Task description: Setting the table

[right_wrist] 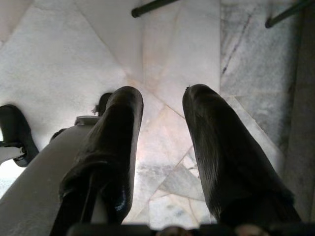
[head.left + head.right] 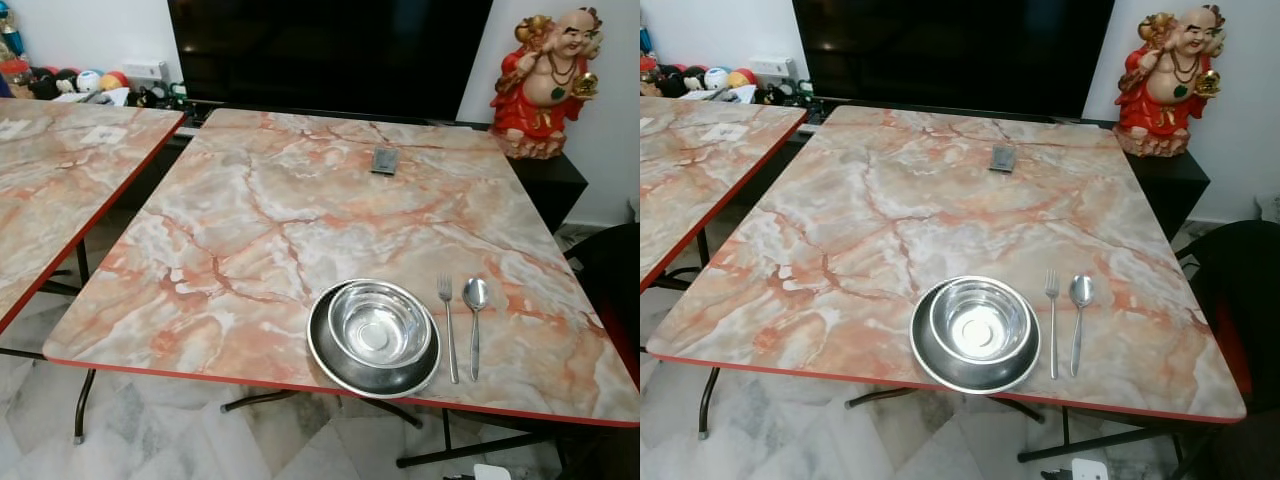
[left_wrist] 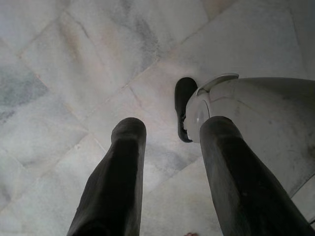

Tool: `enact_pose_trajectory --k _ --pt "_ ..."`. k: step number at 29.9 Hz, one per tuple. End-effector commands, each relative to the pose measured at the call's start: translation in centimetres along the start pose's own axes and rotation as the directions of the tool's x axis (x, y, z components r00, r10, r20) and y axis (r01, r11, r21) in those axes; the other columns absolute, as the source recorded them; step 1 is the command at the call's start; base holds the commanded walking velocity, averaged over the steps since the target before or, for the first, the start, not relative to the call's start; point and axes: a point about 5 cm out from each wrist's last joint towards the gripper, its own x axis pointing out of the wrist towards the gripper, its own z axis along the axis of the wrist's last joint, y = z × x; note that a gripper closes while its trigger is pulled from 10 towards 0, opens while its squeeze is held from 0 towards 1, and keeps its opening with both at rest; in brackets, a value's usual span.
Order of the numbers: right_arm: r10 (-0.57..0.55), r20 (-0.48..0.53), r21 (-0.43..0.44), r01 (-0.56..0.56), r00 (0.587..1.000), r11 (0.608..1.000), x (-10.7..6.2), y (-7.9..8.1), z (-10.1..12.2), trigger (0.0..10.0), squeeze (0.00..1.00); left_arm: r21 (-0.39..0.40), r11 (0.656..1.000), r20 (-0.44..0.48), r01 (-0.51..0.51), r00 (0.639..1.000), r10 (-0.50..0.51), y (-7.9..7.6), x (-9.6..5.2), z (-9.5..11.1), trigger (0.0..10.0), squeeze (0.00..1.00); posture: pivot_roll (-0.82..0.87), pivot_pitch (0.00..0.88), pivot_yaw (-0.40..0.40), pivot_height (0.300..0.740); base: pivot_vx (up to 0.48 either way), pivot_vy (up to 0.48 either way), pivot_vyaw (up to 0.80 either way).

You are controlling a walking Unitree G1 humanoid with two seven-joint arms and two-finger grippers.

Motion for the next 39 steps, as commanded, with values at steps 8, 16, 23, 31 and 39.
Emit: enact_pose_trajectory --k 8,16,23,31,39 --pt "0.005 -0.005 0.052 -0.005 1.000 0.999 -0.1 0.0 -1.0 10.0 0.00 -0.003 1.000 -0.028 -0.009 1.000 0.008 0.3 -0.2 -0.7 10.0 0.00 0.07 0.123 -0.037 0.740 0.000 0.000 0.18" --pt "-0.002 -0.022 0.070 0.004 1.000 0.998 -0.1 0.0 -1.8 10.0 0.00 0.001 1.000 -0.029 -0.009 1.000 0.009 0.4 -0.2 -0.8 10.0 0.00 0.07 0.121 -0.034 0.740 0.000 0.000 0.00" --pt "-0.021 -0.028 0.084 0.023 0.999 0.996 -0.2 -0.2 -2.1 10.0 0.00 0.004 1.000 -0.030 -0.009 0.999 0.009 0.4 -0.3 -0.8 10.0 0.00 0.08 0.111 -0.033 0.740 0.000 0.000 0.00" --pt "-0.022 -0.031 0.112 0.025 0.999 0.993 -0.2 -0.2 -2.2 10.0 0.00 0.004 1.000 -0.034 -0.008 0.999 0.009 0.4 -0.3 -0.9 10.0 0.00 0.08 0.096 -0.035 0.740 0.000 0.000 0.00" --pt "-0.026 -0.031 0.118 0.030 0.999 0.993 -0.2 -0.2 -2.3 10.0 0.00 0.009 1.000 -0.039 -0.003 0.999 0.003 0.4 -0.4 -1.1 10.0 0.00 0.07 0.081 -0.033 0.740 0.000 0.000 0.00"
